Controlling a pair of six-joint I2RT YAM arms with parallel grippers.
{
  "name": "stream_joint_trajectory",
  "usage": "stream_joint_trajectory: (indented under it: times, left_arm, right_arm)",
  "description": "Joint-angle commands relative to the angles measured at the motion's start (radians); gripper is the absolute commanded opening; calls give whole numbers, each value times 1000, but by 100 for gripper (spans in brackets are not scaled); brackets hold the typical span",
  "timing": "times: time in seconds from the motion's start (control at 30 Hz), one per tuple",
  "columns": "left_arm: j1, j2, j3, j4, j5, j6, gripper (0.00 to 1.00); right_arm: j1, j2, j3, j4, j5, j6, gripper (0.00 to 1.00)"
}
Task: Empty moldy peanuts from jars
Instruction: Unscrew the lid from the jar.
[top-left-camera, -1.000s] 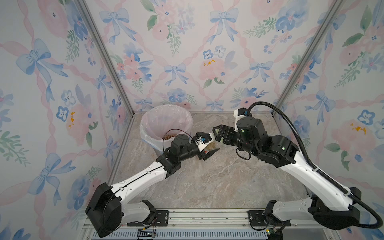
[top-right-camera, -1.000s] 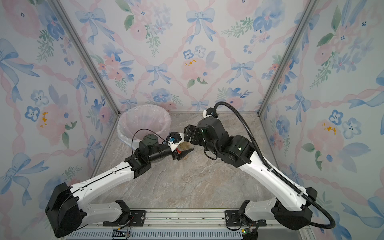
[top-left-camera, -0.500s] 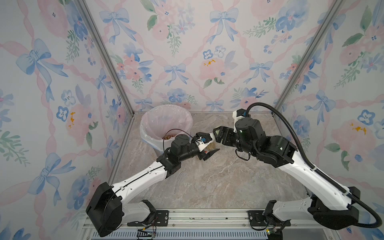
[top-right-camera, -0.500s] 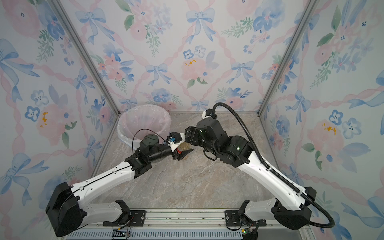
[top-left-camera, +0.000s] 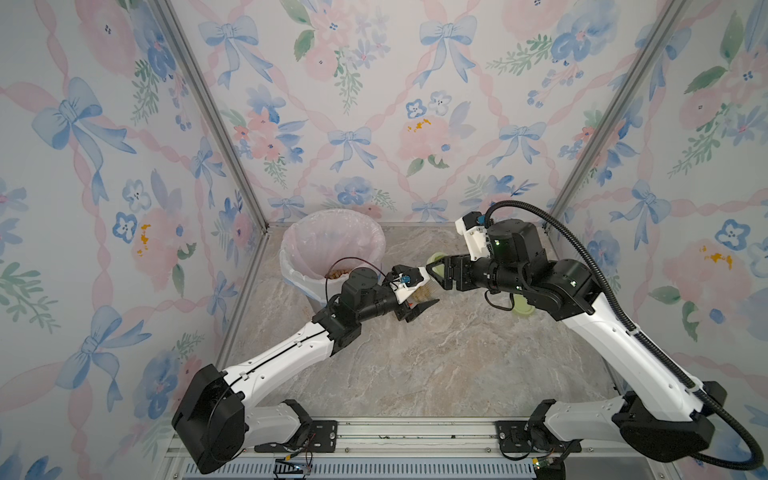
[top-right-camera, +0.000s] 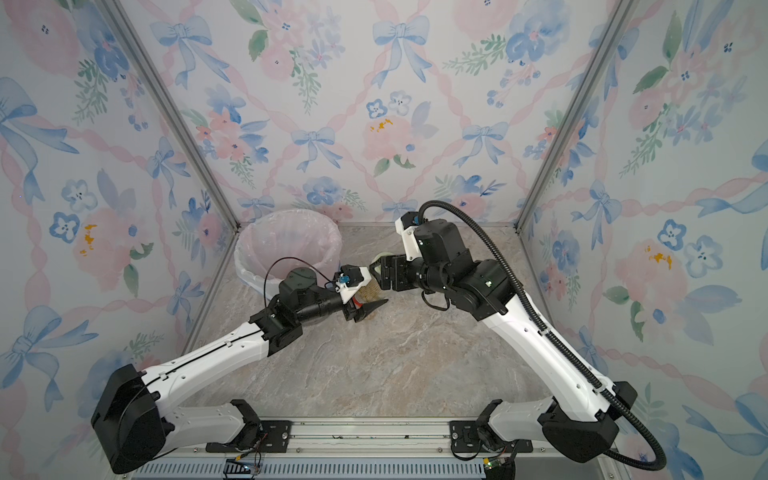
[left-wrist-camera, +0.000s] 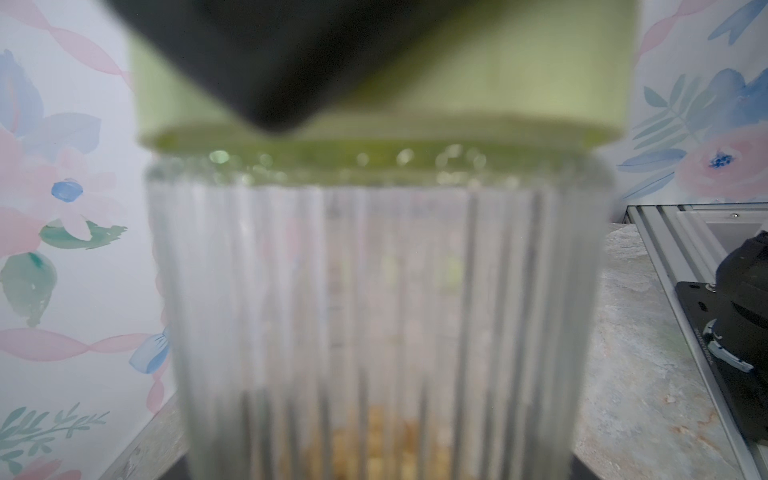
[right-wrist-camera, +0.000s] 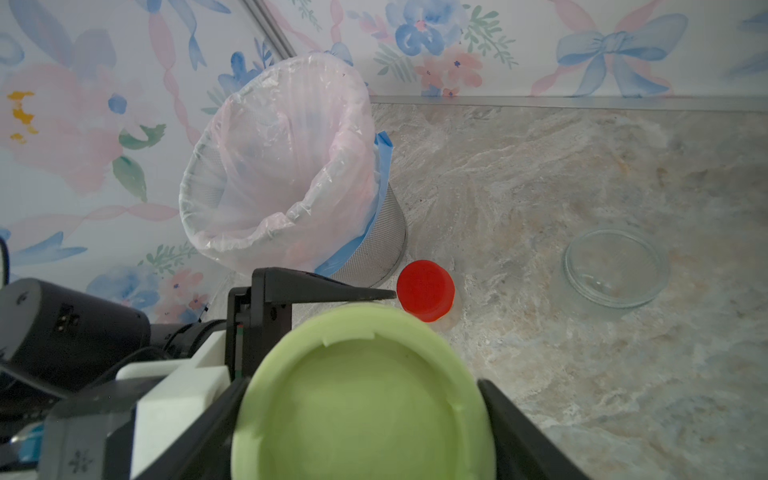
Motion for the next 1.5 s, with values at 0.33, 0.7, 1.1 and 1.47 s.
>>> stream_joint_trajectory:
  times: [0.33,0.7,1.1,1.47]
  left_arm:
    - [4,-59,53,102,77,-16,0]
    - [5,-77,38,96,62,-19,0]
    - [6,-59,51,85,61,-19,0]
    - [6,-51,51,74,50,-20,0]
  right_arm:
    - [-84,95,175,-254,-316,-624,86]
    - [-208,237,323,-422,-518,-824,86]
    - [-203,256,360,-472,-518,-901,87]
    - [-209,270,400,-490,-500,-914,90]
